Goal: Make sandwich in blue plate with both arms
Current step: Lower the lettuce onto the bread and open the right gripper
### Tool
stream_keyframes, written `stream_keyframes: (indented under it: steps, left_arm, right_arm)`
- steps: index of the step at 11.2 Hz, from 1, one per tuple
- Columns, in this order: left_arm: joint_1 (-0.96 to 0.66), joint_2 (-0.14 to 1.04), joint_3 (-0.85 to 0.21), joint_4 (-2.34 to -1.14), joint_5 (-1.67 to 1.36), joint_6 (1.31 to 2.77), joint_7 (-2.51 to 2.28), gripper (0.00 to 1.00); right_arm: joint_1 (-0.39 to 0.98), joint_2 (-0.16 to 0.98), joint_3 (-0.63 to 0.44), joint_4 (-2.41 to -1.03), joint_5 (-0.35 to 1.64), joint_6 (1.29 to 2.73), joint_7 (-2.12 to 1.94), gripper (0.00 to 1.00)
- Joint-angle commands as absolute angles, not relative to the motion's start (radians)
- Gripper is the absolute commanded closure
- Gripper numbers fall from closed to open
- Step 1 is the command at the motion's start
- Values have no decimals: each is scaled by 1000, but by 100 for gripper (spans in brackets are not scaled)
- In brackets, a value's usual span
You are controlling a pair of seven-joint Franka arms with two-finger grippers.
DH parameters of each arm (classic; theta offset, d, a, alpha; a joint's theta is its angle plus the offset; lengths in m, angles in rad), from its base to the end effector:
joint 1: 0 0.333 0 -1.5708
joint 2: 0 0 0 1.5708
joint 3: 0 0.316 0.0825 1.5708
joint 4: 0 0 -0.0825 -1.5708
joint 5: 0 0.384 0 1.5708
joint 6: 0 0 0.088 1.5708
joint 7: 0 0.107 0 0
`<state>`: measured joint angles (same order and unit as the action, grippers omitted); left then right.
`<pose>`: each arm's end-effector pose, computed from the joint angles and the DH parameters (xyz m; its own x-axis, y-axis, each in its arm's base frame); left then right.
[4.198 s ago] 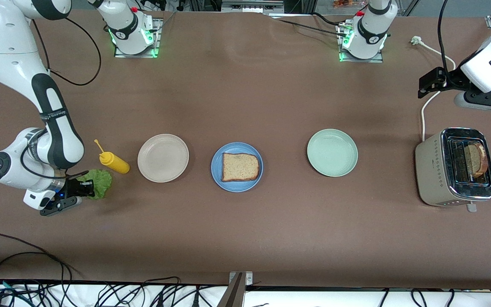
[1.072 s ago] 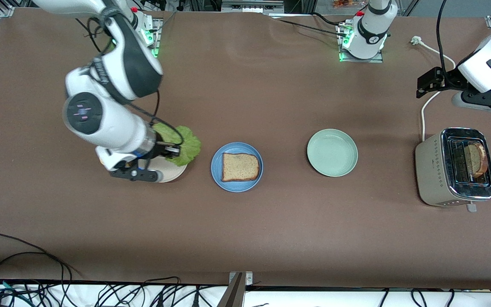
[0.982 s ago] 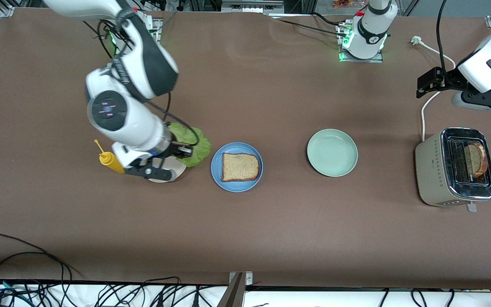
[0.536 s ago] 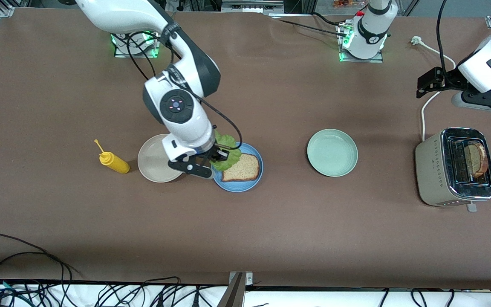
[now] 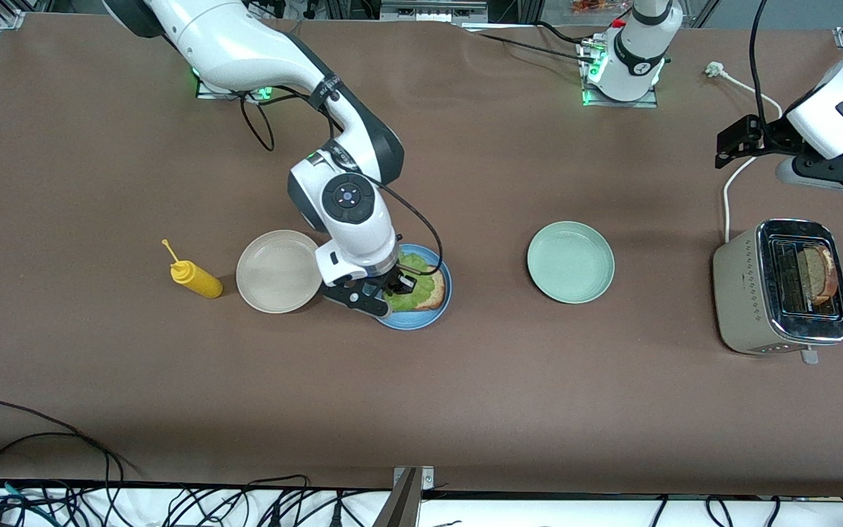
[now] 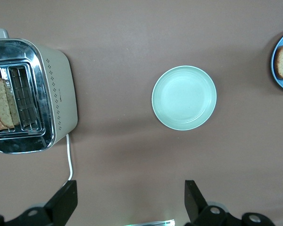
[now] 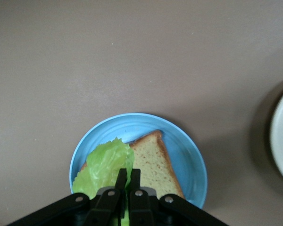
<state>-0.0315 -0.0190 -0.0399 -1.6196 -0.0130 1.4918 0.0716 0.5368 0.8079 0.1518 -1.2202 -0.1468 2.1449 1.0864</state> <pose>0.5371 -0.0401 0.6056 0.9839 -0.1430 -0.1074 -0.1417 -0.9897 0.0200 0.6158 0.4567 0.3045 0.9247 -0.3725 0.0783 -0.3645 -0.9258 -0.1001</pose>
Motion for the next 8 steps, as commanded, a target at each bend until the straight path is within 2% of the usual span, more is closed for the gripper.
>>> stream_keyframes:
  steps: [1,7,8]
  left_arm:
    - [-31,-35,-35,-1629,-32,1499,95,0]
    - [-31,-35,-35,-1629,-32,1499,97,0]
    - [-31,-35,-37,-1629,-32,1499,97,0]
  right_arm:
    - [586,891,147,-1170,-245,2206,1205,100]
    - [609,925,149,-1209,-347,2244,1252,100]
    - [607,925,149,-1209,-345,2247,1250,81]
